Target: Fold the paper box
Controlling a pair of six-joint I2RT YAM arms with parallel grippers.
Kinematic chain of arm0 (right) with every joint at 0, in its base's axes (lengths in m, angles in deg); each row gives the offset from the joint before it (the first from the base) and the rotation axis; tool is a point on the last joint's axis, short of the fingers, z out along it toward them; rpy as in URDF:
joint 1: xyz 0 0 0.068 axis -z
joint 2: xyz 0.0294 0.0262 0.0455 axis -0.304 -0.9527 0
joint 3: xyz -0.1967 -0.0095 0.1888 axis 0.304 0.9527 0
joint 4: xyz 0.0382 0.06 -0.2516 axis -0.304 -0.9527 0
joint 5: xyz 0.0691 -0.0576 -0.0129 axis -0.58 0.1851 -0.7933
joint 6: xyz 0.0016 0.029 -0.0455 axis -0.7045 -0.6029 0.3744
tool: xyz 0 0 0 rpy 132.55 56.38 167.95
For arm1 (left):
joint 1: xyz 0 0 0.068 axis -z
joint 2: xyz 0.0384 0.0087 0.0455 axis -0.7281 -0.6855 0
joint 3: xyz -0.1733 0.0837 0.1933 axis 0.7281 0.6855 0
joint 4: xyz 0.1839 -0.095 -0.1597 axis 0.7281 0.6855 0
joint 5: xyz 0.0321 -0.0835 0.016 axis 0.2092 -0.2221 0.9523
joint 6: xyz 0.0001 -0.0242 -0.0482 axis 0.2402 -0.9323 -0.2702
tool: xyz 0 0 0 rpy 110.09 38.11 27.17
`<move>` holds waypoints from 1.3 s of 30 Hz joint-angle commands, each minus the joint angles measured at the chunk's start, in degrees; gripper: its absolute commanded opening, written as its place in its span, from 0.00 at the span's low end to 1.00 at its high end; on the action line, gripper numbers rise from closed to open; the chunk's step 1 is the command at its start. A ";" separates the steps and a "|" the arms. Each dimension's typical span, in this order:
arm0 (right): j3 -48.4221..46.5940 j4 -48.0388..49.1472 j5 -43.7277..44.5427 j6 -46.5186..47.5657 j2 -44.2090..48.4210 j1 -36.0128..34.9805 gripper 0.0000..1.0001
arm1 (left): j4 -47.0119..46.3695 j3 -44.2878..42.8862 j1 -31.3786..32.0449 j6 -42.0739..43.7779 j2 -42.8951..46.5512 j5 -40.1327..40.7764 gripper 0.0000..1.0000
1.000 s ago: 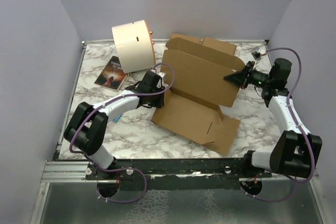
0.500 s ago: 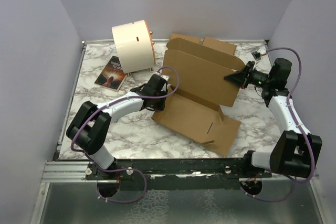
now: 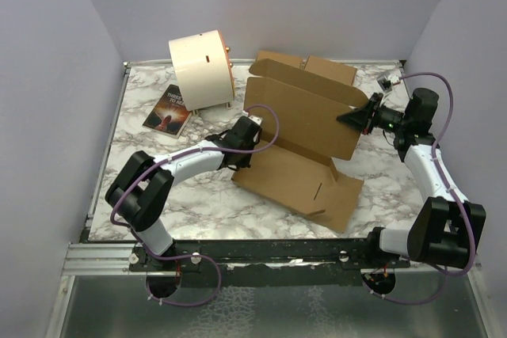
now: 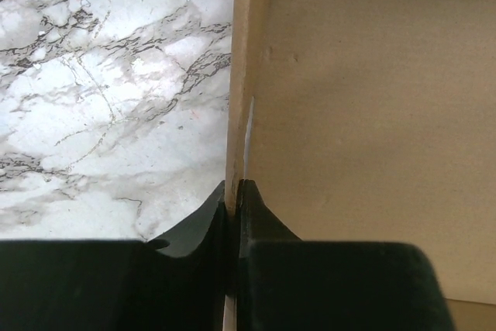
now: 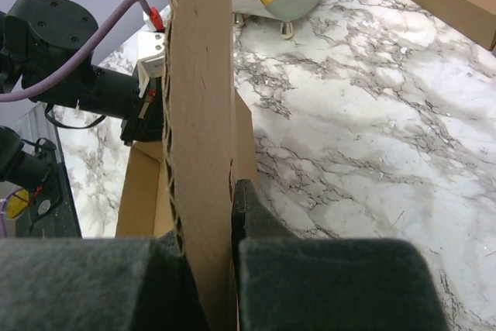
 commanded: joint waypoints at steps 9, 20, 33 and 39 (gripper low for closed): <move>0.04 1.29 0.70 0.63 -0.17 -0.02 0.01 | -0.14 -2.25 -0.24 -0.65 0.24 3.75 0.28; 0.04 1.11 0.52 0.98 -0.31 -0.02 0.01 | -0.74 -4.80 -0.31 -0.53 -0.79 4.14 0.32; 0.09 1.02 0.26 1.06 -1.00 -0.10 0.01 | -2.31 -4.95 -0.87 0.81 -8.88 2.71 0.25; 0.13 0.93 0.34 1.24 -1.10 -0.28 0.01 | -1.29 -4.13 -1.27 1.14 -9.83 3.80 0.00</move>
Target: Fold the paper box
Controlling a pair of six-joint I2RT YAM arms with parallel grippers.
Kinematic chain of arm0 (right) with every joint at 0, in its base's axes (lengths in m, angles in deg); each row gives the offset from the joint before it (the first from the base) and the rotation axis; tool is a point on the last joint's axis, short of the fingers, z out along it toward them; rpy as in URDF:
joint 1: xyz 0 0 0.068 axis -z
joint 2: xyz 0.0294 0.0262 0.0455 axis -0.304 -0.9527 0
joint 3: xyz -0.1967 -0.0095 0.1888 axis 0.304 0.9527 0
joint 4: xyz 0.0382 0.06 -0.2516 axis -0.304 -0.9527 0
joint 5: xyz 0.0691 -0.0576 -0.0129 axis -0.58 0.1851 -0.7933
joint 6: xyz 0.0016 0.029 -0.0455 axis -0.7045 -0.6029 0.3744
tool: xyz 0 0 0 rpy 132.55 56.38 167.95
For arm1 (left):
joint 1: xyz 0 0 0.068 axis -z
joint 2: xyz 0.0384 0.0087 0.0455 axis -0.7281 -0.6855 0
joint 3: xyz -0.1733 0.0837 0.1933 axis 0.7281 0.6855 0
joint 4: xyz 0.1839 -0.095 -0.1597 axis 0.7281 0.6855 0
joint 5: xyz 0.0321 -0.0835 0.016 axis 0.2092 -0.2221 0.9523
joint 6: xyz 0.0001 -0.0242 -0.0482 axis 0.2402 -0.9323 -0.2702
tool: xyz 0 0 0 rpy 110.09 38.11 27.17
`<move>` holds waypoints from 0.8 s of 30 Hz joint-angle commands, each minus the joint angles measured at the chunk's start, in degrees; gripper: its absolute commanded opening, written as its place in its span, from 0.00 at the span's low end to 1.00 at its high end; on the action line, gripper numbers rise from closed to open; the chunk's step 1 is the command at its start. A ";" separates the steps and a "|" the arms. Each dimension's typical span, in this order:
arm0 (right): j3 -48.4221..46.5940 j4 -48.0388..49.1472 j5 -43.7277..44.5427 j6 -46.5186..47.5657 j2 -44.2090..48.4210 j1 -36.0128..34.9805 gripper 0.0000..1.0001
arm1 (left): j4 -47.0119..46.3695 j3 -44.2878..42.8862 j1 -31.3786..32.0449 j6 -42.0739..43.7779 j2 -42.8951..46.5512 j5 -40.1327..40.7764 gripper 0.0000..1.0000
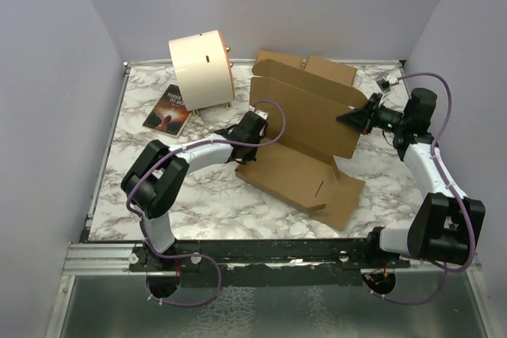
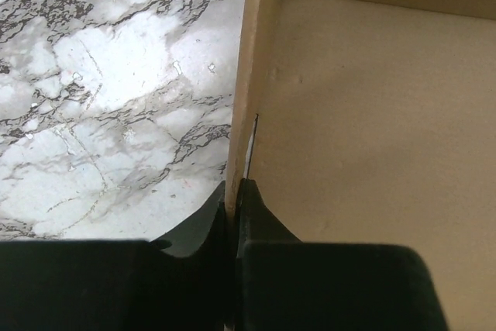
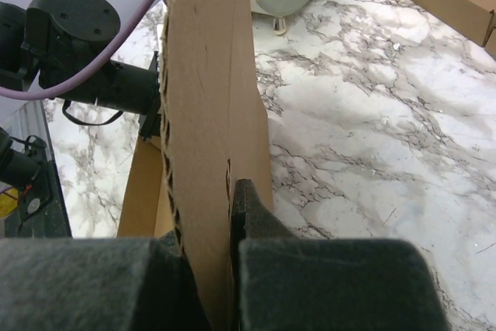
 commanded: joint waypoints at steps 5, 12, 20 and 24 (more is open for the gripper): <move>0.12 0.80 0.18 0.22 -0.07 -0.50 0.01 | 5.56 0.45 -0.71 0.40 -2.27 7.10 0.00; 0.12 0.82 0.20 0.30 -0.56 -0.70 0.01 | 0.64 1.26 -0.35 -1.47 1.95 0.88 0.27; 0.06 0.68 0.17 0.53 -0.74 -0.70 0.01 | 1.24 0.66 -0.64 -1.75 3.85 1.08 0.32; 0.06 0.69 0.16 0.65 -0.74 -0.70 0.01 | 1.08 0.61 -0.62 -1.84 4.81 1.08 0.34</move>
